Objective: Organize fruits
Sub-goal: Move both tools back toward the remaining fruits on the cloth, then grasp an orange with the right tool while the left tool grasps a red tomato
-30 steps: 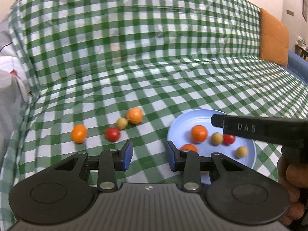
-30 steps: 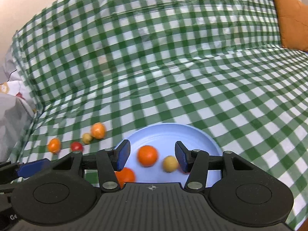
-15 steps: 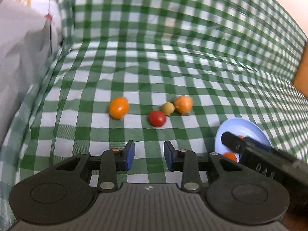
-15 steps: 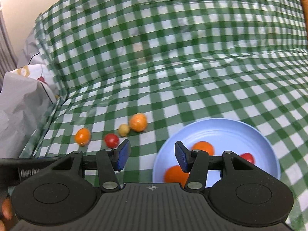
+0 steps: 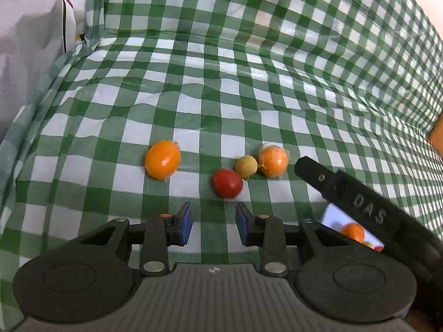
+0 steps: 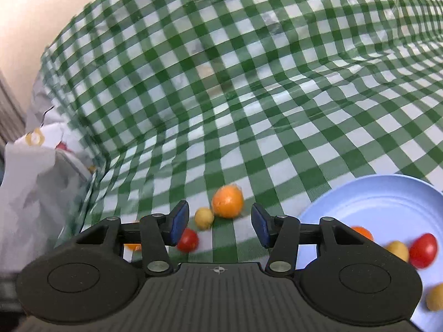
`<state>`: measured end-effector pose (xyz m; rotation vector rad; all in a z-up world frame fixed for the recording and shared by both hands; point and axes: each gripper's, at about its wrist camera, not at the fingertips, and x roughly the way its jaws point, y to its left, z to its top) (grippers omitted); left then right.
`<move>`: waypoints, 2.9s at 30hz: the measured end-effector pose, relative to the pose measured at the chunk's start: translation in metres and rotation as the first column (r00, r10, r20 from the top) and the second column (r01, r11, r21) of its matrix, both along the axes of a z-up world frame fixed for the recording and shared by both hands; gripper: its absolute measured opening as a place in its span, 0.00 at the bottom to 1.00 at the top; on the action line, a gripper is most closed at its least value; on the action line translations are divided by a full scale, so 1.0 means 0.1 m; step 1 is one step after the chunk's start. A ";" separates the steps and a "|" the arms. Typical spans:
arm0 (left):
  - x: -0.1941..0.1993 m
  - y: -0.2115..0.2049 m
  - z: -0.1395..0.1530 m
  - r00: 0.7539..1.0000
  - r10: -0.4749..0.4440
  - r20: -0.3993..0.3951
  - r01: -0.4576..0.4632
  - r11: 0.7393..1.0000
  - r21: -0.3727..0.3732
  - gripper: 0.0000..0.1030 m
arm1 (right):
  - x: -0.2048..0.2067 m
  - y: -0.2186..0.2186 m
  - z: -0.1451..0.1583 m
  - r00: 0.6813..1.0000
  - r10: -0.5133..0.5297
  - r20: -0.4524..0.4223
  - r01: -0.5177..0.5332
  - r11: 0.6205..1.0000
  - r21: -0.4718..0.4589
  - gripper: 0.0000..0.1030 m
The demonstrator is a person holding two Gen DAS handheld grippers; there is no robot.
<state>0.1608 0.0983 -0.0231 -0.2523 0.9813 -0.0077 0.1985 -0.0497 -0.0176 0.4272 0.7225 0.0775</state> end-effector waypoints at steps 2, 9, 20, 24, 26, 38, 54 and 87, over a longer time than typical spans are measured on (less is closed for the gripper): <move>0.09 -0.01 -0.05 1.000 0.007 -0.015 -0.007 1.000 0.004 0.36 | 0.14 -0.02 -0.06 0.999 -0.022 -0.024 0.022 1.000 0.015 0.51; 0.33 -0.08 -0.20 0.999 0.008 -0.045 -0.007 1.000 0.008 0.40 | 0.53 -0.02 -0.27 0.994 -0.023 -0.109 0.028 0.999 0.046 0.52; 0.45 -0.25 -0.26 0.999 -0.032 -0.014 0.033 0.998 0.050 0.22 | 0.76 0.08 -0.44 0.984 0.001 -0.178 -0.001 1.000 0.001 0.37; 0.39 -0.29 -0.20 0.998 -0.060 0.017 0.057 0.993 0.105 0.03 | 0.74 0.11 -0.38 0.987 0.000 -0.161 -0.007 0.999 -0.045 0.37; 0.36 -0.25 -0.17 0.999 -0.048 0.021 0.046 0.994 0.097 0.03 | 0.70 0.06 -0.34 0.989 -0.005 -0.146 0.004 1.000 -0.011 0.37; 0.29 0.24 -0.02 0.997 0.070 0.015 -0.068 0.993 -0.100 0.09 | 0.10 -0.09 0.06 0.997 0.024 -0.070 -0.027 0.999 -0.037 0.37; 0.53 -0.03 -0.28 0.997 -0.057 -0.050 0.053 0.996 -0.071 0.32 | -0.27 0.39 -0.16 0.931 0.266 -0.249 -0.312 0.935 -0.168 0.37; -0.88 -0.10 0.52 0.984 -0.084 0.157 0.060 0.987 0.150 0.30 | -0.95 -0.09 0.71 0.962 0.266 0.061 -0.241 0.933 -0.266 0.37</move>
